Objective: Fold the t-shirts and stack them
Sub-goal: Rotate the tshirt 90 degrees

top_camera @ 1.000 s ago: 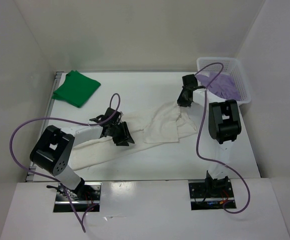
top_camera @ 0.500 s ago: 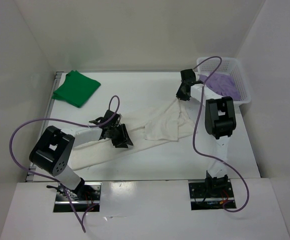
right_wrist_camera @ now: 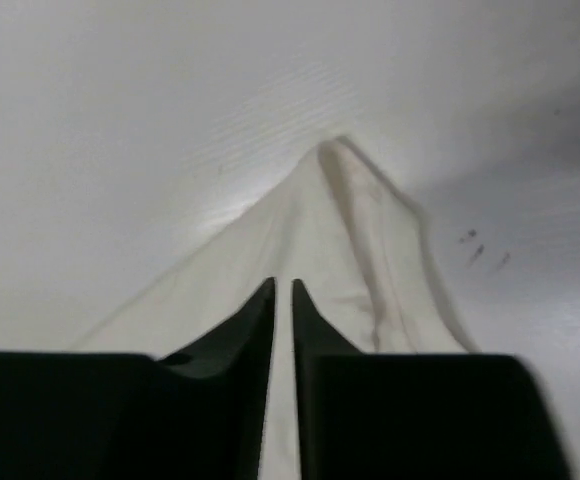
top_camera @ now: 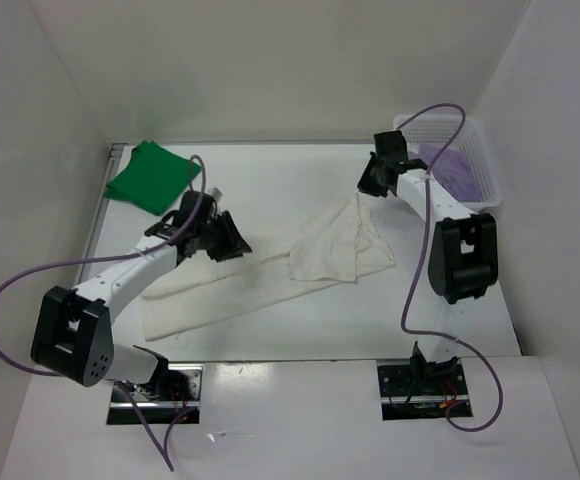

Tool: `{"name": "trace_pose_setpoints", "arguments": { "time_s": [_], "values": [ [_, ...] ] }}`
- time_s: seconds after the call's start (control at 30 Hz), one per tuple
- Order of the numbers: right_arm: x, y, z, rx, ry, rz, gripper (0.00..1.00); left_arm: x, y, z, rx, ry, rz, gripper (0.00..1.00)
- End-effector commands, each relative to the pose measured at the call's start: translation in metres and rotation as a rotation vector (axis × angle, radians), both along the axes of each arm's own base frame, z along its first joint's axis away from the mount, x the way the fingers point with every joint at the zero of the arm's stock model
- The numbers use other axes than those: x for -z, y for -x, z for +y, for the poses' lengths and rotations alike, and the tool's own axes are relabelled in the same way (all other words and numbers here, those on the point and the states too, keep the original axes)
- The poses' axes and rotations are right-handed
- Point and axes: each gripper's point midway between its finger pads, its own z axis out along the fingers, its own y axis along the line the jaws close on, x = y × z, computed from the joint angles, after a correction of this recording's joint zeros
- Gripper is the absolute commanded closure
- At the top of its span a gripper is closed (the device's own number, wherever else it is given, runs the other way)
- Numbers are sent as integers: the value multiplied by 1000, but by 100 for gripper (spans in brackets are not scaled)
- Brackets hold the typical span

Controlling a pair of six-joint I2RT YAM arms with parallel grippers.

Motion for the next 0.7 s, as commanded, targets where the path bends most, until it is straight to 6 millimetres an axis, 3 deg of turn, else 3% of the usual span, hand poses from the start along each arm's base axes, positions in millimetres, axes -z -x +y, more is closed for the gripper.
{"name": "trace_pose_setpoints", "arguments": {
  "time_s": [0.0, 0.07, 0.13, 0.2, 0.23, 0.27, 0.4, 0.57, 0.67],
  "values": [
    [-32, 31, 6, -33, -72, -29, 96, -34, -43, 36, -90, -32, -140, 60],
    [-20, 52, 18, -70, -106, 8, 100, -15, -58, 53, -115, -42, -103, 62],
    [0, 70, 31, -99, -123, 50, 100, 17, -60, 53, -104, -47, -20, 65],
    [8, 84, 44, -124, -177, 86, 100, 29, -63, 50, -78, -21, 3, 66],
    [22, 95, 49, -131, -188, 117, 100, 38, -61, 52, -90, -13, 30, 66],
    [21, 101, 52, -137, -212, 115, 100, 40, -59, 51, -91, 0, 36, 66],
    [53, 132, 48, -100, -236, 206, 100, 61, -39, 52, -92, 5, 93, 66],
    [86, 146, 39, -48, -202, 291, 100, 84, -11, 58, -98, -21, 166, 66],
    [96, 136, 40, -32, -195, 298, 100, 77, -5, 61, -111, -20, 141, 66]
  ]
}}
